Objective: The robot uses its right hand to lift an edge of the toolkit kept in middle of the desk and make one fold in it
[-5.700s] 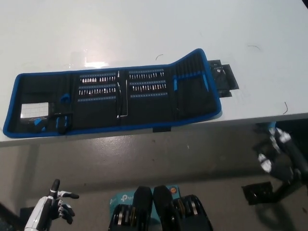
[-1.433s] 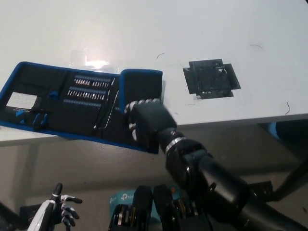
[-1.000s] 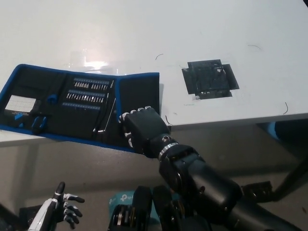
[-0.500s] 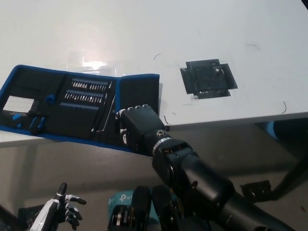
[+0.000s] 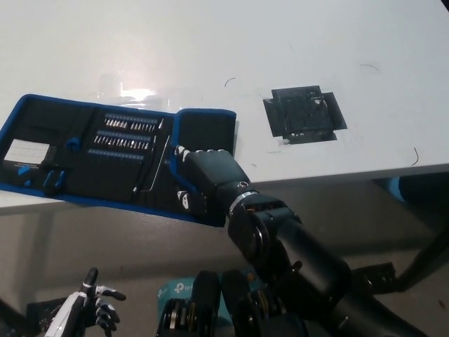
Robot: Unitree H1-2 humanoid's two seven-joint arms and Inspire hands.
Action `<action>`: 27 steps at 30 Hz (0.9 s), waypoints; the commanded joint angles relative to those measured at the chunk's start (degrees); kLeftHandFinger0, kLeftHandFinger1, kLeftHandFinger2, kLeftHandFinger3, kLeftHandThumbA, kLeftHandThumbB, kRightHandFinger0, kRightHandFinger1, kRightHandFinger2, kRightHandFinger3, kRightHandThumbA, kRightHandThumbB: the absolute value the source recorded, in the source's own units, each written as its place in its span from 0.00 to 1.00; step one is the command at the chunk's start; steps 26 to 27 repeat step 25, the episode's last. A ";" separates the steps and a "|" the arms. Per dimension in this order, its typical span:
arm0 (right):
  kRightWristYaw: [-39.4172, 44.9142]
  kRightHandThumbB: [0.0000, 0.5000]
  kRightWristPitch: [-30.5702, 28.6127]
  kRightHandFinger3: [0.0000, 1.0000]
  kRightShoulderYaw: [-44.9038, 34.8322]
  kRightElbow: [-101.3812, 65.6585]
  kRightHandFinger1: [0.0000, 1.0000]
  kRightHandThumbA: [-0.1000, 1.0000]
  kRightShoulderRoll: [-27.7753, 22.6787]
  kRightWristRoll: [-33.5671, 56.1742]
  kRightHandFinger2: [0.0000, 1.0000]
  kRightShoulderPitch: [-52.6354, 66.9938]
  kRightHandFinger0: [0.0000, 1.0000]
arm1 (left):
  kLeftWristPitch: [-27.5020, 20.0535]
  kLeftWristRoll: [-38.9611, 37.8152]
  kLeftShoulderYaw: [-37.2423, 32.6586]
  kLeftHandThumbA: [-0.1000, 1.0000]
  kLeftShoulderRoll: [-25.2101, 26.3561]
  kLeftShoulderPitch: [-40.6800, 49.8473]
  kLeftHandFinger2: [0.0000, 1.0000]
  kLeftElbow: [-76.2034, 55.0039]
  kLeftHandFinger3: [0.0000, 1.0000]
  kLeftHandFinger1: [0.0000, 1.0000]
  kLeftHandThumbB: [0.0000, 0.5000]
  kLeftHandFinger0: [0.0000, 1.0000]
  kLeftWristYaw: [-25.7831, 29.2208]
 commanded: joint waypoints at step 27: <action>18.68 0.96 3.93 1.00 -24.15 -39.25 1.00 0.64 -9.08 10.44 1.00 6.22 1.00 | -2.07 0.57 0.43 1.00 0.28 2.17 0.28 -0.28 0.44 0.26 1.00 0.28 0.21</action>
